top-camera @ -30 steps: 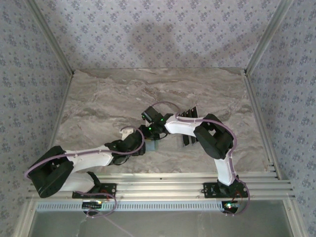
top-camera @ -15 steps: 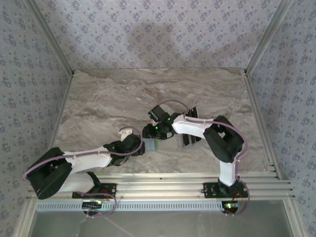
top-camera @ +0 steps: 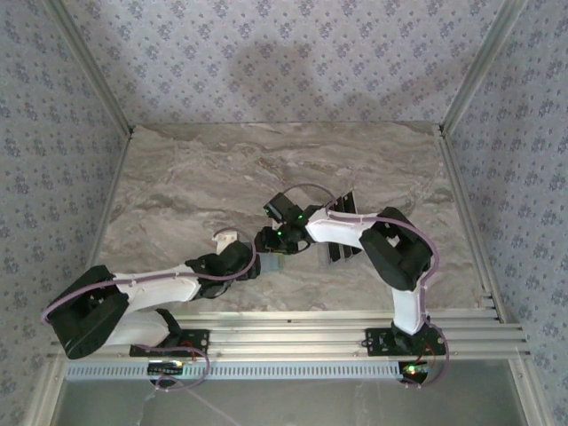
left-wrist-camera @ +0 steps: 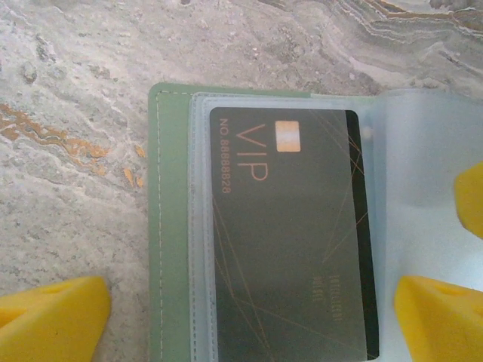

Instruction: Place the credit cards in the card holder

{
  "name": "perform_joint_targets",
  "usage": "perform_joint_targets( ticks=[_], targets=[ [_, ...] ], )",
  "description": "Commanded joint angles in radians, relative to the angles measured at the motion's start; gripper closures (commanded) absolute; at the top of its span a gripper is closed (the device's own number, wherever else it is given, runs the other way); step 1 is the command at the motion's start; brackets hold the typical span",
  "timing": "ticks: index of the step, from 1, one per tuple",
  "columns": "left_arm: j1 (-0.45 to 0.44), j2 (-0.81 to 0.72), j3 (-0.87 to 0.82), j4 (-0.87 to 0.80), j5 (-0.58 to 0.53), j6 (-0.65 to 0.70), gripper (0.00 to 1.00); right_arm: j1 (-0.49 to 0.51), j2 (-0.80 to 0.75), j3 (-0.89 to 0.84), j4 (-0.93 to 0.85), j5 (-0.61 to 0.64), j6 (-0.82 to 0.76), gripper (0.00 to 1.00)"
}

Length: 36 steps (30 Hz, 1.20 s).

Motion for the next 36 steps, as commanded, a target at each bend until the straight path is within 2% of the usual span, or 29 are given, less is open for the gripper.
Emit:
perform_joint_targets(
  ticks=[1, 9, 12, 18, 25, 36],
  targets=[
    [0.002, 0.002, -0.025, -0.024, -0.006, -0.011, 0.02, 0.012, 0.038, 0.017, -0.008, -0.019, 0.016, 0.48],
    [0.001, -0.019, -0.019, -0.04, -0.011, -0.003, 0.02, 0.021, 0.024, 0.025, 0.008, -0.032, 0.019, 0.49],
    [0.001, -0.092, -0.021, -0.079, -0.035, -0.005, 0.01, 0.026, -0.001, 0.021, 0.007, -0.03, 0.025, 0.49],
    [0.004, -0.333, -0.043, -0.211, -0.115, -0.048, 0.0, 0.05, -0.023, 0.058, -0.015, -0.024, 0.032, 0.46],
    [0.018, -0.521, -0.067, -0.301, -0.139, -0.095, 0.0, 0.086, 0.043, 0.168, -0.062, -0.015, 0.03, 0.45],
    [0.022, -0.587, -0.087, -0.325, -0.142, -0.11, 0.0, 0.121, 0.197, 0.305, -0.117, 0.002, 0.031, 0.45]
  ],
)
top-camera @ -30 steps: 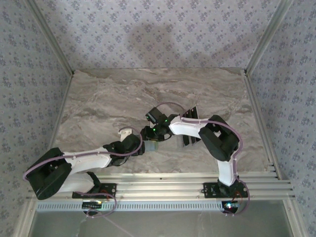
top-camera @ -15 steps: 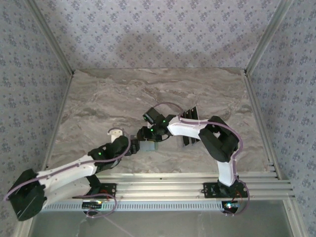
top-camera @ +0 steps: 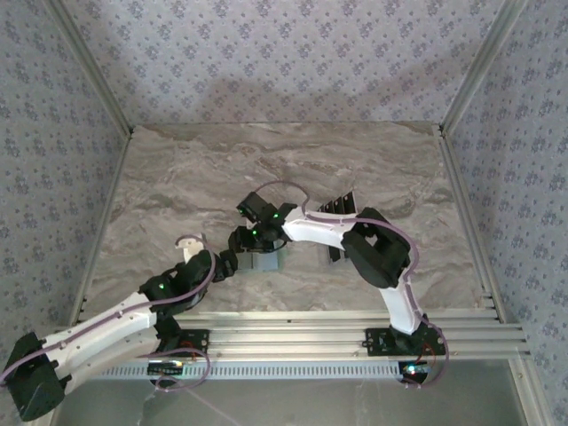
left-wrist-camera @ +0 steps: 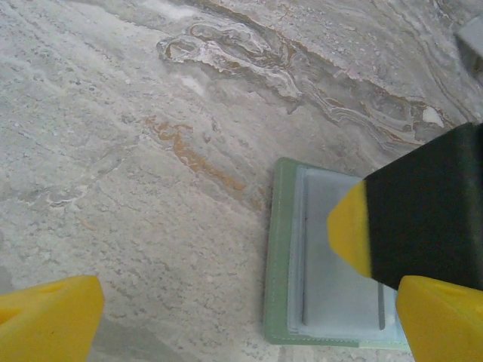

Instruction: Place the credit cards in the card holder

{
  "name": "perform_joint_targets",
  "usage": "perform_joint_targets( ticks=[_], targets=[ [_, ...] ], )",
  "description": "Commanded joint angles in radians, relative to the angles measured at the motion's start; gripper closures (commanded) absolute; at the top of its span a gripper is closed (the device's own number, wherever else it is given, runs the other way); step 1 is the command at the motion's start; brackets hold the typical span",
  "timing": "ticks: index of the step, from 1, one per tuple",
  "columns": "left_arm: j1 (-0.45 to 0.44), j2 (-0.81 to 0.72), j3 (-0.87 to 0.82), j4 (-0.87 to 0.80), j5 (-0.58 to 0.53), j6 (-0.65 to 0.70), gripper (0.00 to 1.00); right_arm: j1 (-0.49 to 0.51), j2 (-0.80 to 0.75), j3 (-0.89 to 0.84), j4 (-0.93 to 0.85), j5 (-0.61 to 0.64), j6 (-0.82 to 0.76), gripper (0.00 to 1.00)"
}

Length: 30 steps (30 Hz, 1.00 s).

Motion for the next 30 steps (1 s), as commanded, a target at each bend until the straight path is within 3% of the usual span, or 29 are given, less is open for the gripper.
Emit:
perform_joint_targets(
  ticks=[1, 8, 15, 26, 30],
  targets=[
    [0.004, -0.021, 0.001, -0.014, -0.01, -0.014, 0.0, 0.014, 0.044, 0.047, -0.051, 0.005, 0.009, 0.45],
    [0.007, -0.035, -0.005, -0.018, -0.009, -0.017, 0.0, 0.009, 0.018, 0.049, -0.057, -0.009, -0.011, 0.45],
    [0.013, -0.01, -0.002, 0.002, -0.003, -0.01, 0.0, -0.036, -0.197, 0.014, -0.16, 0.02, -0.124, 0.45],
    [0.05, 0.214, 0.095, 0.053, 0.052, 0.053, 0.0, -0.149, -0.499, -0.121, -0.623, 0.474, -0.297, 0.46],
    [0.075, 0.326, 0.164, 0.048, 0.078, 0.097, 0.0, -0.188, -0.533, -0.169, -0.699, 0.555, -0.309, 0.5]
  ],
)
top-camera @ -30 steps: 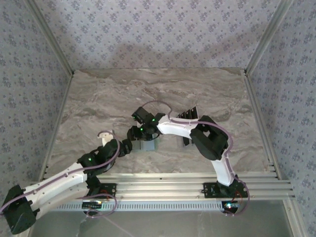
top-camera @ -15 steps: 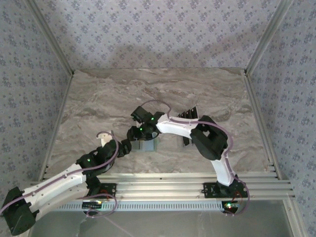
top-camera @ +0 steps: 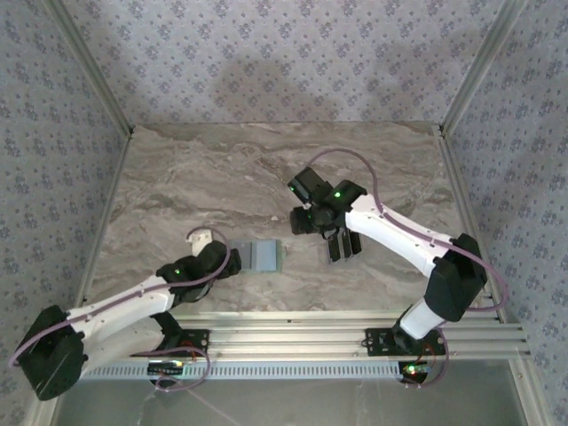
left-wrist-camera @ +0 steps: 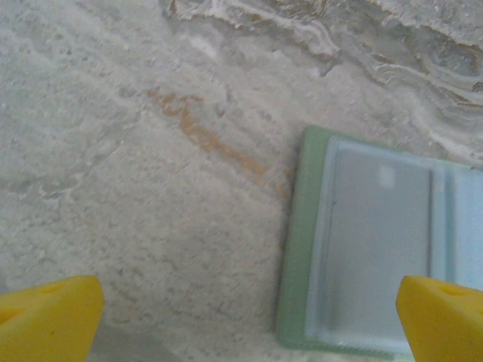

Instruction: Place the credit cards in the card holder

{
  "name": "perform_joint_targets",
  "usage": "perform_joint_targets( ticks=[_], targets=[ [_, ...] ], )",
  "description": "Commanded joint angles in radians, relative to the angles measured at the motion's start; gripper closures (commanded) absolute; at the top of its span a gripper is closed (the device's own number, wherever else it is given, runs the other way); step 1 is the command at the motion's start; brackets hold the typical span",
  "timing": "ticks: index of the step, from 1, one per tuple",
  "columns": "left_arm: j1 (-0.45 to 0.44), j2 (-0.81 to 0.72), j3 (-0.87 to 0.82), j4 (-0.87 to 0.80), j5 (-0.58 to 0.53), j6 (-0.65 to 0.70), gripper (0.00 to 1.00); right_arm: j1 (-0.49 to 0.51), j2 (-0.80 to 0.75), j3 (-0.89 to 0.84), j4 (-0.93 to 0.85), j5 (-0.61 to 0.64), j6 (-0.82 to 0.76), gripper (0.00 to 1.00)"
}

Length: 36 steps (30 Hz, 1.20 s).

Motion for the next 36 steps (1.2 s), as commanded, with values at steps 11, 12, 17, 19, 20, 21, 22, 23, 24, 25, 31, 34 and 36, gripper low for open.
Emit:
perform_joint_targets(
  ticks=[11, 12, 17, 19, 20, 21, 22, 23, 24, 25, 31, 34, 36],
  targets=[
    [0.039, 0.223, 0.181, 0.015, 0.05, 0.114, 0.0, -0.043, 0.052, -0.101, -0.172, 0.198, -0.033, 0.65],
    [0.04, 0.224, 0.181, 0.016, 0.05, 0.114, 0.0, -0.043, 0.058, -0.103, -0.168, 0.196, -0.033, 0.65],
    [0.044, 0.223, 0.175, 0.017, 0.049, 0.118, 0.0, -0.047, 0.088, -0.109, -0.147, 0.192, -0.032, 0.66],
    [0.044, 0.223, 0.171, 0.02, 0.05, 0.118, 0.0, -0.049, 0.101, -0.111, -0.14, 0.185, -0.032, 0.66],
    [0.045, 0.223, 0.169, 0.024, 0.05, 0.118, 0.0, -0.049, 0.109, -0.111, -0.135, 0.184, -0.031, 0.66],
    [0.045, 0.223, 0.168, 0.025, 0.049, 0.117, 0.0, -0.05, 0.113, -0.112, -0.132, 0.18, -0.032, 0.66],
    [0.046, 0.222, 0.166, 0.028, 0.052, 0.118, 0.0, -0.049, 0.119, -0.112, -0.128, 0.178, -0.032, 0.66],
    [0.046, 0.222, 0.165, 0.03, 0.051, 0.117, 0.0, -0.049, 0.125, -0.112, -0.124, 0.175, -0.031, 0.66],
    [0.045, 0.223, 0.164, 0.031, 0.051, 0.116, 0.0, -0.05, 0.128, -0.112, -0.121, 0.171, -0.033, 0.66],
    [0.046, 0.223, 0.163, 0.033, 0.051, 0.115, 0.0, -0.05, 0.135, -0.114, -0.117, 0.166, -0.032, 0.66],
    [0.047, 0.222, 0.157, 0.036, 0.05, 0.115, 0.0, -0.05, 0.151, -0.12, -0.097, 0.14, -0.031, 0.69],
    [0.047, 0.22, 0.153, 0.036, 0.049, 0.113, 0.0, -0.049, 0.142, -0.126, -0.094, 0.132, -0.028, 0.74],
    [0.047, 0.218, 0.151, 0.037, 0.049, 0.111, 0.0, -0.051, 0.129, -0.129, -0.094, 0.132, -0.025, 0.75]
  ],
)
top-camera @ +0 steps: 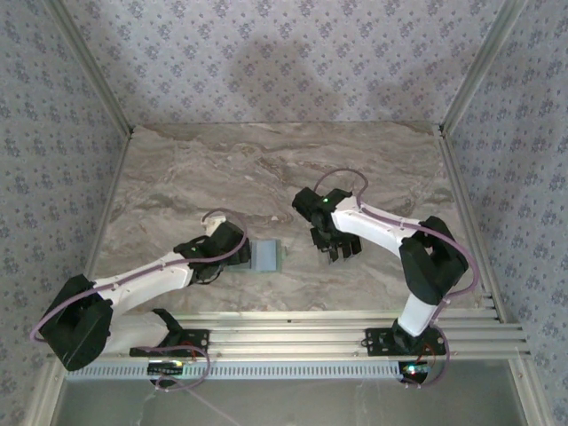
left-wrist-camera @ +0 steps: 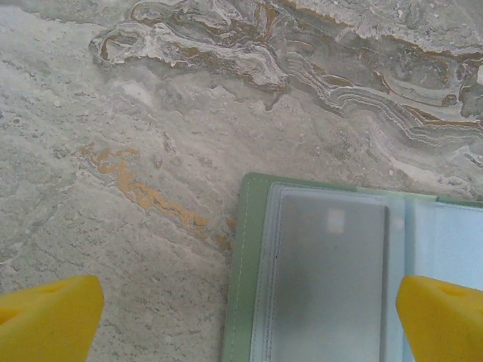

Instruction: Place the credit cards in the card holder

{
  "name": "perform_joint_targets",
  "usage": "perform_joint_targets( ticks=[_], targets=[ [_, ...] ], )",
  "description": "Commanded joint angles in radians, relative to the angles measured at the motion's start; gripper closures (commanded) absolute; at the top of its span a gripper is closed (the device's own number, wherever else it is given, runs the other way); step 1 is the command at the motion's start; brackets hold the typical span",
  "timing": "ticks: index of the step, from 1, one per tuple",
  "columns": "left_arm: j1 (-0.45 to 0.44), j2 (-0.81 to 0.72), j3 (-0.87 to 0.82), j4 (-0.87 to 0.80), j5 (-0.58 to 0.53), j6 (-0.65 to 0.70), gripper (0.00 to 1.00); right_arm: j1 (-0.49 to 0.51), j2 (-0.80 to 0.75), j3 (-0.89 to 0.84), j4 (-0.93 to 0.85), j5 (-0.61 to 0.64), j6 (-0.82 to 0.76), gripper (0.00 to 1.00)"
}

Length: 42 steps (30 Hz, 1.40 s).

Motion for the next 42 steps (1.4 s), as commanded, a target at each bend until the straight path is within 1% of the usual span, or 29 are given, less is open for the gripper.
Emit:
perform_joint_targets(
  ticks=[1, 6, 13, 19, 21, 25, 28, 32, 34, 37, 42],
  targets=[
    [0.003, -0.003, -0.008, 0.022, -0.003, 0.009, 0.0, -0.008, -0.022, -0.011, -0.007, -0.011, 0.008, 0.75],
    [0.003, -0.001, -0.012, 0.028, 0.0, 0.01, 0.0, -0.011, -0.053, -0.005, -0.015, -0.015, 0.007, 0.76],
    [0.004, -0.001, -0.013, 0.03, 0.002, 0.009, 0.0, -0.016, -0.072, -0.01, 0.004, -0.045, 0.01, 0.83],
    [0.004, -0.002, -0.015, 0.029, 0.002, 0.009, 0.0, -0.029, -0.074, -0.019, 0.038, -0.098, 0.012, 0.84],
    [0.004, -0.003, -0.014, 0.03, 0.001, 0.009, 0.0, -0.034, -0.074, -0.057, 0.051, -0.113, 0.014, 0.85],
    [0.003, -0.003, -0.015, 0.032, 0.001, 0.009, 0.0, -0.041, -0.081, -0.065, 0.058, -0.12, 0.017, 0.87],
    [0.003, -0.004, -0.016, 0.033, 0.001, 0.009, 0.0, -0.047, -0.087, -0.066, 0.06, -0.126, 0.017, 0.9],
    [0.003, -0.005, -0.016, 0.033, 0.001, 0.01, 0.0, -0.06, -0.102, -0.068, 0.064, -0.153, 0.017, 0.98],
    [0.003, -0.007, -0.015, 0.03, 0.002, 0.01, 0.0, -0.065, -0.118, -0.068, 0.069, -0.171, 0.018, 1.0],
    [0.004, -0.009, -0.008, 0.013, 0.001, 0.016, 0.0, -0.077, -0.158, -0.062, 0.071, -0.201, 0.022, 1.0],
    [0.004, -0.027, -0.005, -0.038, -0.012, 0.019, 0.0, -0.083, -0.267, -0.039, 0.081, -0.247, 0.038, 1.0]
  ],
)
